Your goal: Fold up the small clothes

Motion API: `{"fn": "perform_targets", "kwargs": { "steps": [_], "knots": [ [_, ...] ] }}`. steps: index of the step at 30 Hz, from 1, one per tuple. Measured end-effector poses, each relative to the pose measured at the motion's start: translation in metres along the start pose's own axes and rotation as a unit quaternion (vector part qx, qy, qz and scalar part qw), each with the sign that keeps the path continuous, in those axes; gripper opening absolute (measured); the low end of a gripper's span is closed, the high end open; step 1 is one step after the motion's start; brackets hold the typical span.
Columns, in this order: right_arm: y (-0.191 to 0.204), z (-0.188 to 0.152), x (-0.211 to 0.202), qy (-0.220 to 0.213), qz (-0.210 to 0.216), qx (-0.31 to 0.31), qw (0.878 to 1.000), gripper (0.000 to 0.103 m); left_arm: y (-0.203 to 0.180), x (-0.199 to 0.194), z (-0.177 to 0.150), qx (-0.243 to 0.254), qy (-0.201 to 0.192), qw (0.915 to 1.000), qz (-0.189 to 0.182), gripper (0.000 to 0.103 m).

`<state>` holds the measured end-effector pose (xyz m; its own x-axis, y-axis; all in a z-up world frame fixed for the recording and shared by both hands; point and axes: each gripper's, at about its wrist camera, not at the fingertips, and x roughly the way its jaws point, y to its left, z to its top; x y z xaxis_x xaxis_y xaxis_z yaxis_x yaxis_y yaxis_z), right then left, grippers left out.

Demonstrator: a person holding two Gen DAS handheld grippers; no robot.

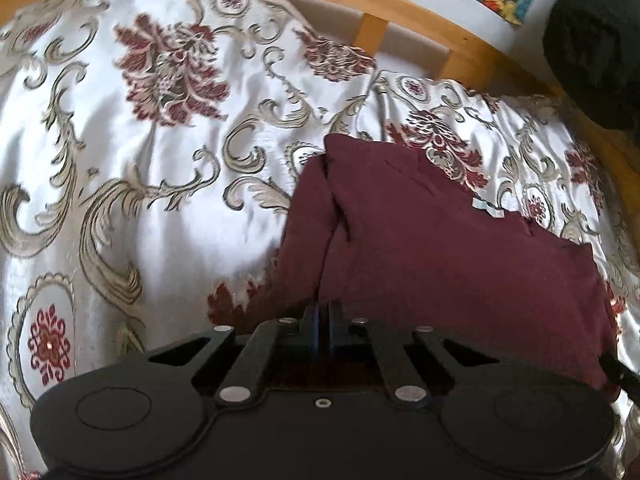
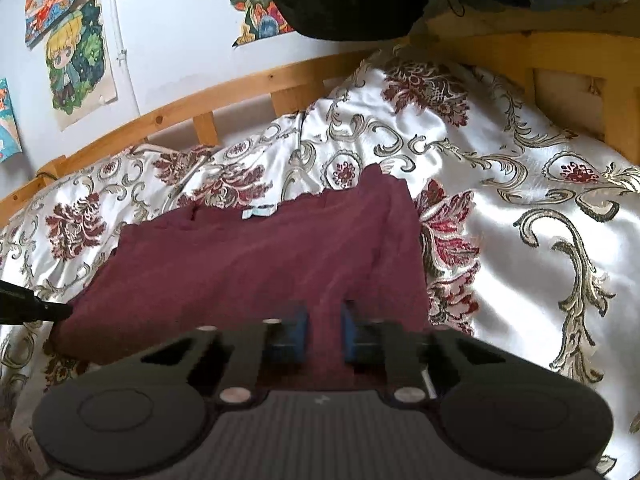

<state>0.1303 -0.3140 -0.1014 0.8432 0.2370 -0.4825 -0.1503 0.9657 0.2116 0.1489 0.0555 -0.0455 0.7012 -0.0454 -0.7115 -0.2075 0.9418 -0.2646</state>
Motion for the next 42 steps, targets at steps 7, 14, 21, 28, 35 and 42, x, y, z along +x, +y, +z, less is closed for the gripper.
{"fn": "perform_targets", "kwargs": {
  "steps": [7, 14, 21, 28, 35, 42],
  "knots": [
    [-0.004, -0.005, 0.008, 0.027, -0.007, 0.010, 1.000, 0.007, -0.001, 0.005, -0.016, 0.025, -0.009, 0.9996, 0.010, 0.004],
    [-0.004, -0.006, 0.009, 0.024, -0.009, 0.006, 1.000, 0.009, 0.001, 0.002, -0.017, 0.035, -0.020, 0.9992, -0.002, 0.010],
    [0.002, -0.004, 0.007, 0.021, -0.017, -0.008, 1.000, 0.025, -0.001, -0.004, -0.011, 0.033, -0.030, 0.9990, 0.010, 0.041],
    [0.013, -0.002, 0.001, -0.010, -0.037, -0.043, 0.998, 0.084, 0.005, -0.012, -0.003, -0.001, -0.060, 0.9982, 0.002, 0.101],
    [0.032, 0.000, 0.002, -0.025, -0.069, -0.075, 0.994, 0.102, 0.019, 0.006, -0.005, -0.024, 0.010, 0.9987, -0.045, 0.102],
    [0.084, 0.001, 0.016, -0.032, -0.034, -0.138, 0.989, 0.103, 0.023, 0.014, -0.014, -0.014, 0.026, 0.9978, -0.060, 0.102]
  ]
}}
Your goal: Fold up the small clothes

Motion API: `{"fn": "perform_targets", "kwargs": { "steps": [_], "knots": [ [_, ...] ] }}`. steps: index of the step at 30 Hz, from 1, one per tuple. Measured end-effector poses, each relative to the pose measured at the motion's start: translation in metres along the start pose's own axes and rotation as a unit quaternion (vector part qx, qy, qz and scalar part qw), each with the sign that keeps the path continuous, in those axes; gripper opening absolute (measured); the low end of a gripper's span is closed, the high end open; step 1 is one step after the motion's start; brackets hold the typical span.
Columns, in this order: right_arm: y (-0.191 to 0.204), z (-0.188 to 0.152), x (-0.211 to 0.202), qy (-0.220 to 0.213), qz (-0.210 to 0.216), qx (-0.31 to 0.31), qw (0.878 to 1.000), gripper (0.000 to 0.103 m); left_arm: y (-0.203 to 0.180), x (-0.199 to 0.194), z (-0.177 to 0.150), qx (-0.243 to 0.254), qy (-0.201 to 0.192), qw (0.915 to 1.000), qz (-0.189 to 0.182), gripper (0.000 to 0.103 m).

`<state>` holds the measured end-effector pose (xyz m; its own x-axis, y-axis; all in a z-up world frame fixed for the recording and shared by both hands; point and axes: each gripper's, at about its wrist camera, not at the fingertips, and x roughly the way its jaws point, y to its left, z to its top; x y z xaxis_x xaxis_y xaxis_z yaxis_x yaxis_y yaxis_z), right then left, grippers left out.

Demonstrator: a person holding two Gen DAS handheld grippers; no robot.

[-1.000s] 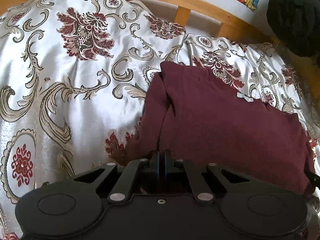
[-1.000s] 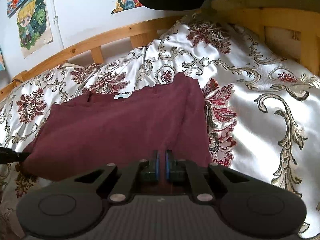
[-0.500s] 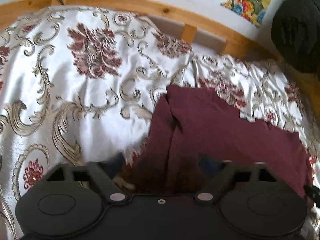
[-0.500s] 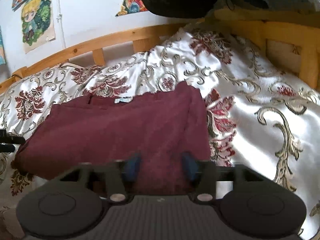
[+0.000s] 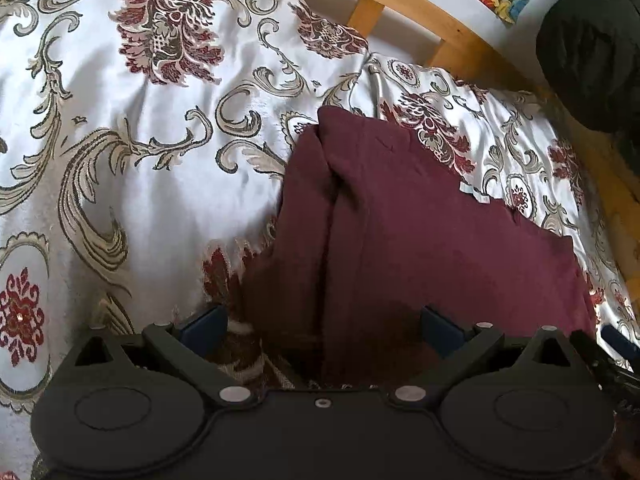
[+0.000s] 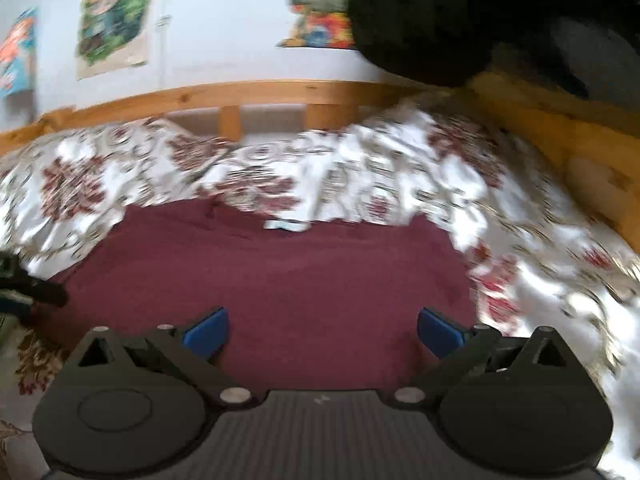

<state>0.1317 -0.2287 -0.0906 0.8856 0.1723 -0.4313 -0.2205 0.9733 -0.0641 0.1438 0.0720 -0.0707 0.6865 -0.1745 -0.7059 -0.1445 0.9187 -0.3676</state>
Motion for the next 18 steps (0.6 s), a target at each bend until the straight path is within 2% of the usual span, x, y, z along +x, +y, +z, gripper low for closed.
{"fn": "perform_targets", "kwargs": {
  "steps": [2, 5, 9, 12, 18],
  "knots": [
    [0.014, 0.002, 0.007, 0.007, 0.006, -0.022, 1.000, 0.103, 0.002, 0.001, 0.000, 0.005, 0.005, 1.0000, -0.005, 0.102],
    [0.028, 0.002, 0.016, 0.018, 0.010, -0.020, 1.000, 0.103, 0.007, 0.000, -0.002, 0.006, 0.005, 0.9998, -0.019, 0.102],
    [0.034, -0.004, 0.025, 0.022, 0.008, -0.033, 0.999, 0.103, 0.011, -0.001, -0.004, 0.007, 0.009, 0.9996, -0.026, 0.102],
    [0.031, -0.014, 0.035, 0.048, 0.015, -0.021, 0.999, 0.103, 0.009, 0.000, -0.004, 0.016, 0.012, 0.9995, -0.023, 0.102],
    [0.029, -0.025, 0.036, 0.032, 0.015, -0.008, 0.999, 0.103, 0.006, 0.001, -0.005, 0.022, 0.014, 0.9996, -0.012, 0.102]
  ]
}}
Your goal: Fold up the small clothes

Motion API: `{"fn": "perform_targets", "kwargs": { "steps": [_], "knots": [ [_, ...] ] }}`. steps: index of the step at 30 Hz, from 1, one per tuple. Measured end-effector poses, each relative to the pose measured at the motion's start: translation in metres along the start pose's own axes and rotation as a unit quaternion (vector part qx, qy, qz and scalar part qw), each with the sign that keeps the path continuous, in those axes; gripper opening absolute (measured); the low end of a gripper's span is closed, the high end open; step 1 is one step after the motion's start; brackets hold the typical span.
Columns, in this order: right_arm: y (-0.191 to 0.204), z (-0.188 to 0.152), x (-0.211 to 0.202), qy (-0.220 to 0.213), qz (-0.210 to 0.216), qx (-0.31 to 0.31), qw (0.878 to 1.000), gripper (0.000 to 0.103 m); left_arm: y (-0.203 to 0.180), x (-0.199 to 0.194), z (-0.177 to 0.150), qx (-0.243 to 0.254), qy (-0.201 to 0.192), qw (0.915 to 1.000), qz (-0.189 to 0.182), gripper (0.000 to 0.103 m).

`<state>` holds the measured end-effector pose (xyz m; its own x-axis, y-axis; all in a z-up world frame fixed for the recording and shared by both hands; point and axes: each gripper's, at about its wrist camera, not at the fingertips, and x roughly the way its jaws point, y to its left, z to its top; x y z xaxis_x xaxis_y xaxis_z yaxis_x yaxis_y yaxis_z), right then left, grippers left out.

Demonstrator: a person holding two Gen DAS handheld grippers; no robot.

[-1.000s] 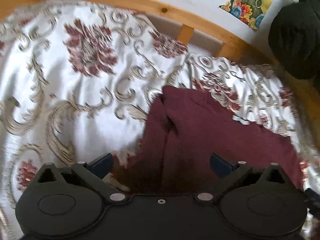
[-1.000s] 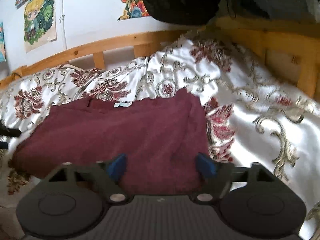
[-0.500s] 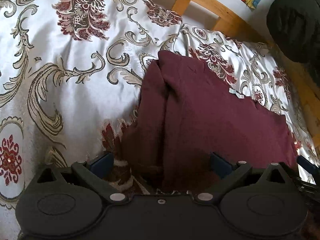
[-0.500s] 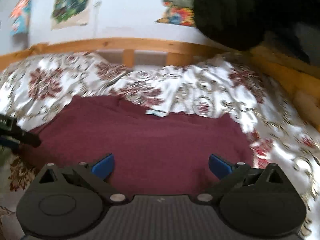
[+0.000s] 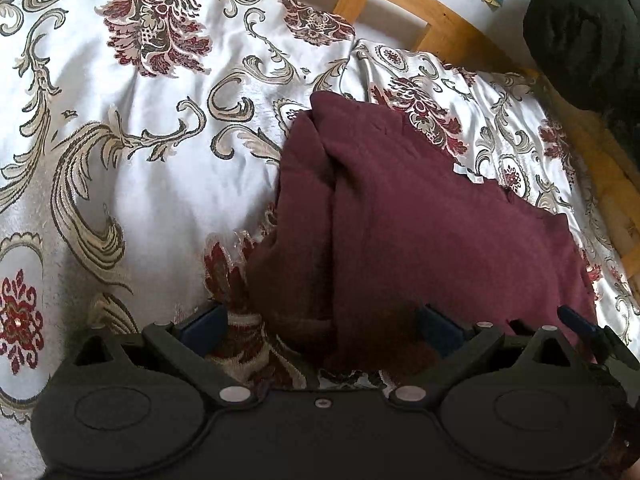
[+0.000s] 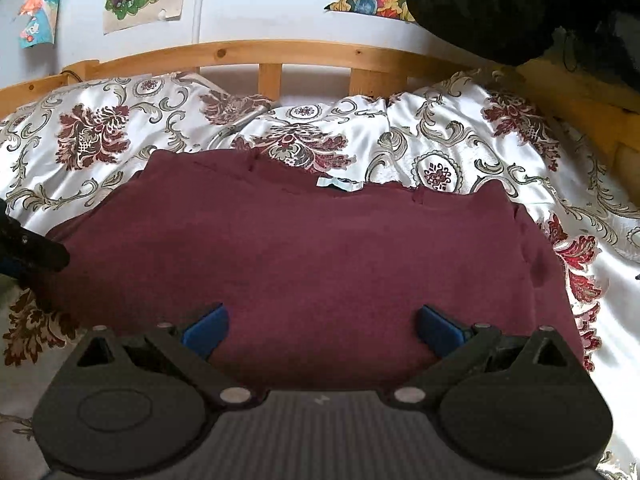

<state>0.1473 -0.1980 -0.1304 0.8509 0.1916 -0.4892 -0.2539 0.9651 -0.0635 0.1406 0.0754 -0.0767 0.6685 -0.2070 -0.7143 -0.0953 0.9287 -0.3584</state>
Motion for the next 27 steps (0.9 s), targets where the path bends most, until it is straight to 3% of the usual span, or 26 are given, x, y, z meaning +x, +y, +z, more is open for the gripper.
{"fn": "perform_targets", "kwargs": {
  "steps": [19, 27],
  "knots": [
    [-0.006, -0.003, 0.001, -0.006, 0.017, 0.023, 1.000, 0.103, -0.007, 0.007, 0.002, 0.012, 0.003, 0.9997, 0.019, 0.102],
    [-0.008, -0.003, 0.001, -0.005, 0.020, 0.028, 0.999, 0.103, -0.004, 0.018, 0.021, -0.064, -0.001, 0.9976, 0.025, 0.102]
  ]
}}
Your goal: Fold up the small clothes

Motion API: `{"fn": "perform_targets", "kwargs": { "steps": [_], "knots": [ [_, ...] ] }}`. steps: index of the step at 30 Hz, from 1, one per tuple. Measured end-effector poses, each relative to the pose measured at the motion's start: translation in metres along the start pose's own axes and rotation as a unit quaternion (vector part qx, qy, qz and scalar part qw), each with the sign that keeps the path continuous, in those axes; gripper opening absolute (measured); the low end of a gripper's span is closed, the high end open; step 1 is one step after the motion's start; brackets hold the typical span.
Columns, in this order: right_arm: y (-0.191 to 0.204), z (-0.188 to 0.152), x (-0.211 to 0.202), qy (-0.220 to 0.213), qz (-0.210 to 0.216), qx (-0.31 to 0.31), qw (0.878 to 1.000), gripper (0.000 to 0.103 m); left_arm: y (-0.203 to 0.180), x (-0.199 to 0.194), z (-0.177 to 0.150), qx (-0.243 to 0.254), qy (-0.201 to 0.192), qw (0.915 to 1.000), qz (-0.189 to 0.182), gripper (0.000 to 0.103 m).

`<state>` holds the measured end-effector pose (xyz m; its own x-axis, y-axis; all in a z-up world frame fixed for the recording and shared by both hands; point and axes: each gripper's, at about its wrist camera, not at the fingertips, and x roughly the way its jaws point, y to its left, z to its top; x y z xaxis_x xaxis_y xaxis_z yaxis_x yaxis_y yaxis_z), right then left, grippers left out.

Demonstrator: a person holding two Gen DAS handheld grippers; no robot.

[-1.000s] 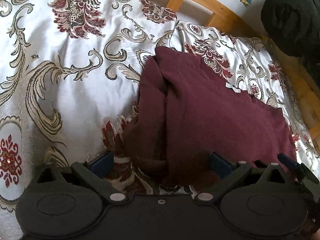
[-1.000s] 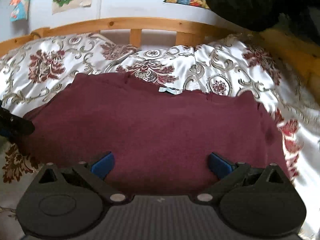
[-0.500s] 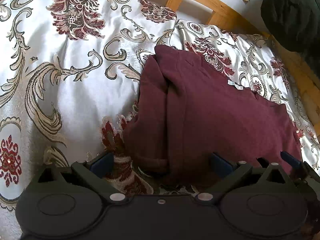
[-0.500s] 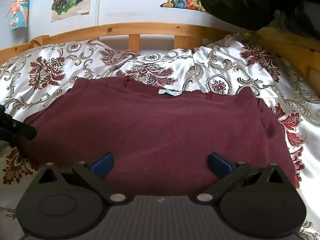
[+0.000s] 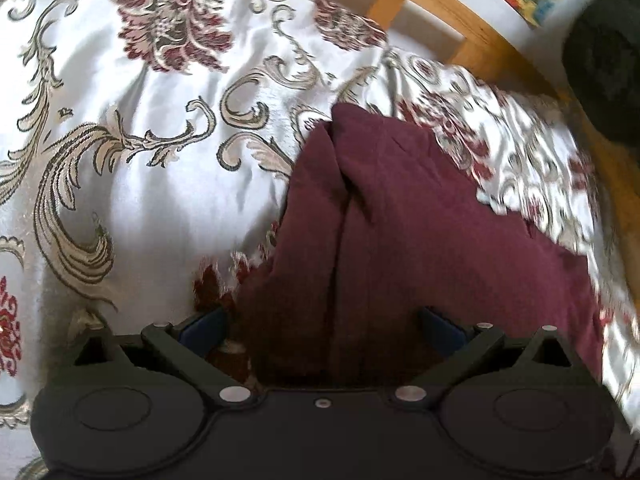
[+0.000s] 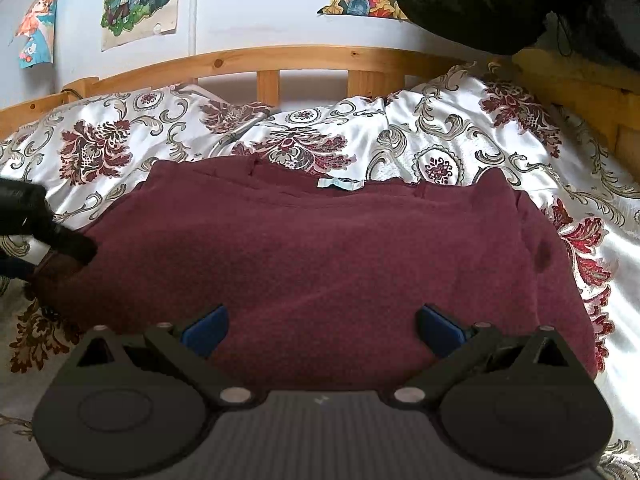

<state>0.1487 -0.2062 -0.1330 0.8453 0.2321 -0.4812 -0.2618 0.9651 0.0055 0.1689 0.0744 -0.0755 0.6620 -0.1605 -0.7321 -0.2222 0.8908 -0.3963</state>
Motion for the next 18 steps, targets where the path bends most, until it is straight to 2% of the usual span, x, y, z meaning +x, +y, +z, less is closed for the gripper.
{"fn": "perform_targets", "kwargs": {
  "steps": [3, 10, 18],
  "knots": [
    [-0.001, 0.000, 0.000, 0.000, 0.003, 0.003, 1.000, 0.103, -0.003, 0.005, 0.005, -0.017, 0.002, 0.9998, 0.010, 0.102],
    [-0.003, 0.000, 0.001, 0.002, 0.006, 0.008, 1.000, 0.103, -0.019, 0.012, 0.001, 0.039, 0.005, 0.9977, 0.055, 0.102],
    [-0.003, -0.001, 0.001, 0.002, 0.007, 0.010, 1.000, 0.103, -0.021, 0.014, 0.001, 0.043, 0.011, 0.9969, 0.064, 0.102]
  ]
}}
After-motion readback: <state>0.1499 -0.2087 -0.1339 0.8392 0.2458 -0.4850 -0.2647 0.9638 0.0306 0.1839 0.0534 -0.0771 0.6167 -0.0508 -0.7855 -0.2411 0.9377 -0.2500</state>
